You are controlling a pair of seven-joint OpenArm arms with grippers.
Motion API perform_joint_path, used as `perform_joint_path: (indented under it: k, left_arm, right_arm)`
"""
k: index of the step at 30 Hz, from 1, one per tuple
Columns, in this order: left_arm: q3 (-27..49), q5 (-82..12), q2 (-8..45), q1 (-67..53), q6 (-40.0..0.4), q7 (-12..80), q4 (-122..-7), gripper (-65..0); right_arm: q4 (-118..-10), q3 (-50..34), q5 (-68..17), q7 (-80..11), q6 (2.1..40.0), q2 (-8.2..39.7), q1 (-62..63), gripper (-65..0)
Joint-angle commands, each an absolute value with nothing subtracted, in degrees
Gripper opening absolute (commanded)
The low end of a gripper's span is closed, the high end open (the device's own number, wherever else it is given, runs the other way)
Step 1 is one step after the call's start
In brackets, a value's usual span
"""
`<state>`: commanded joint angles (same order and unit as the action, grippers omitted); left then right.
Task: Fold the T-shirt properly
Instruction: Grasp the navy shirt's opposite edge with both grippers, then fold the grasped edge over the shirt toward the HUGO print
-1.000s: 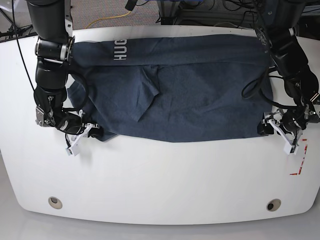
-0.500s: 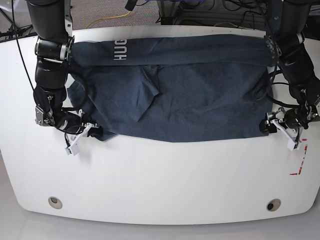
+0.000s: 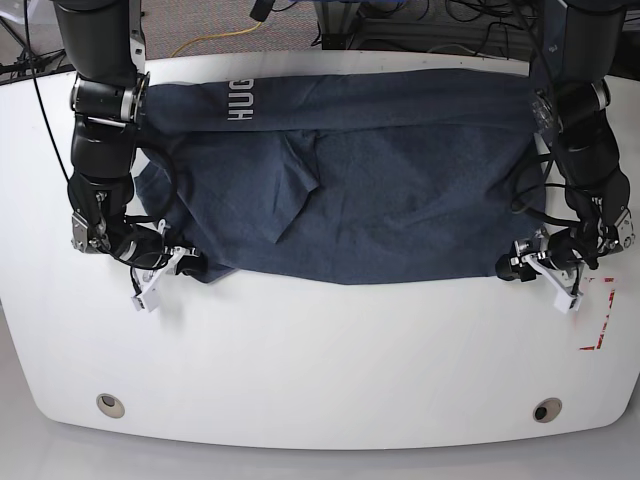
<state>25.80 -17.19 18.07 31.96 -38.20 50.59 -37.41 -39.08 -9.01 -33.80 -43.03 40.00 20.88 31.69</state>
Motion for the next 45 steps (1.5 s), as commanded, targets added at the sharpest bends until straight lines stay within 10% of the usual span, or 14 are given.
perform_joint_path:
  k: [9,45]
  left_arm:
    - [25.80,-16.84,18.07,31.52,-37.76,49.10,-39.25,-65.0]
    - [20.18,-17.27,18.95,25.10,-38.46,65.54,-80.66,-65.0]
  right_arm:
    - [-40.48,-9.01,-33.71,-43.03,40.00,20.88,32.40,-65.0]
    - [-68.35,-14.20,-33.89,-56.31,40.00,23.96,29.23,-65.0]
